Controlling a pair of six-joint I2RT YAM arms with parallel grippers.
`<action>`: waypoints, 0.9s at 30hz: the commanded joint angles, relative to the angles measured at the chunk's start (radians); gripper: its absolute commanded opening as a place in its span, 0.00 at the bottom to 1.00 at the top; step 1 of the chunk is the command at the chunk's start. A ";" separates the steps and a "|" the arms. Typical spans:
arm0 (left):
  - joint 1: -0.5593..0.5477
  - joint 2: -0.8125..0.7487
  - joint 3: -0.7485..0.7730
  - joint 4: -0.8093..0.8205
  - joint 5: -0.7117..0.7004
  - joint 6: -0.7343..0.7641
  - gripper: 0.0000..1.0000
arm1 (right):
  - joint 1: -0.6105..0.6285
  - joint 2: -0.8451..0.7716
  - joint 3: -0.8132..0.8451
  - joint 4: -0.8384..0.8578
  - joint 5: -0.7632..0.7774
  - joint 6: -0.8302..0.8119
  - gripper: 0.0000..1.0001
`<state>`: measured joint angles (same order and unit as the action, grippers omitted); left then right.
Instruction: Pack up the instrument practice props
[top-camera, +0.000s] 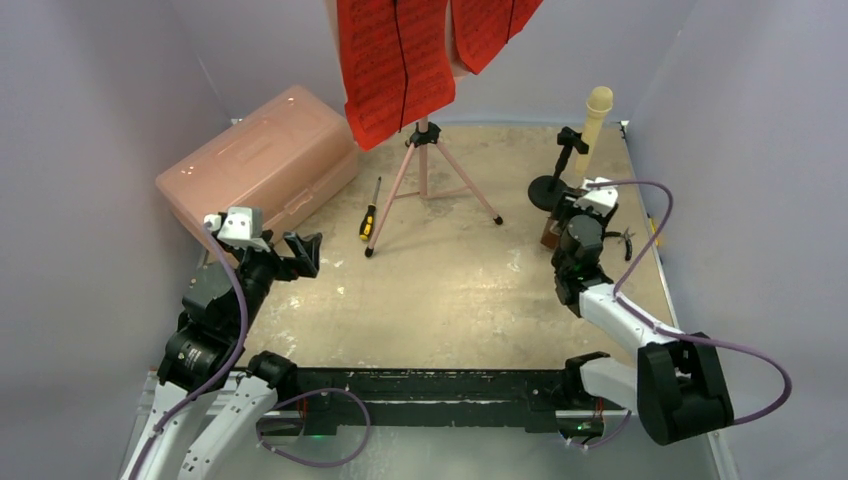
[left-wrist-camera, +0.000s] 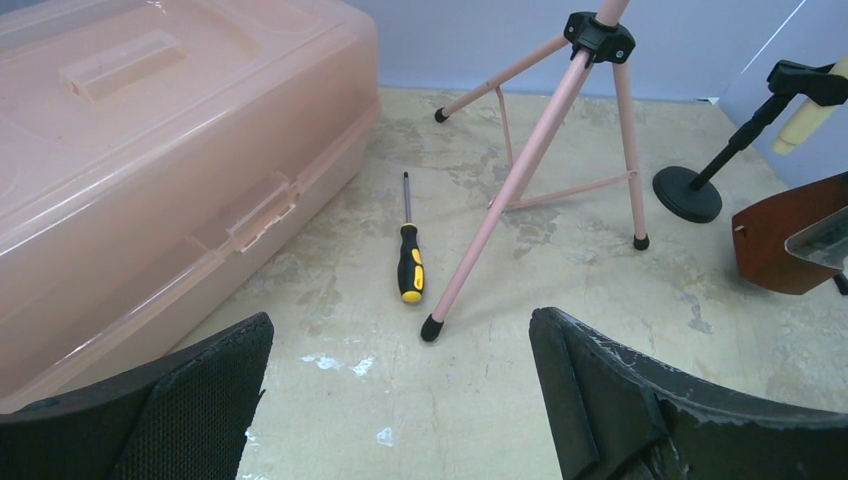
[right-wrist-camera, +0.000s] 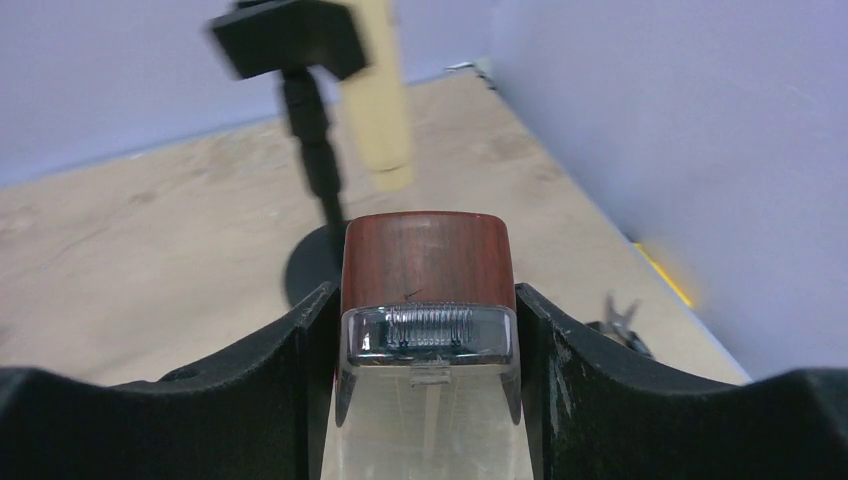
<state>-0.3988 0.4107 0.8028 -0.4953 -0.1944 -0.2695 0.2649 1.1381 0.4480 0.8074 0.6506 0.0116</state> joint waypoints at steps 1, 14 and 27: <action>-0.011 -0.011 -0.007 0.018 -0.002 0.009 0.99 | -0.079 0.008 0.060 0.140 0.084 0.077 0.40; -0.037 -0.016 -0.006 0.018 -0.006 0.012 0.99 | -0.180 0.188 0.112 0.110 0.053 0.208 0.42; -0.056 -0.023 -0.006 0.016 -0.014 0.013 0.99 | -0.228 0.201 0.150 0.021 0.233 0.148 0.45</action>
<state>-0.4477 0.3977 0.8028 -0.4957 -0.1967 -0.2691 0.0669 1.3785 0.5499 0.8001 0.7883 0.1677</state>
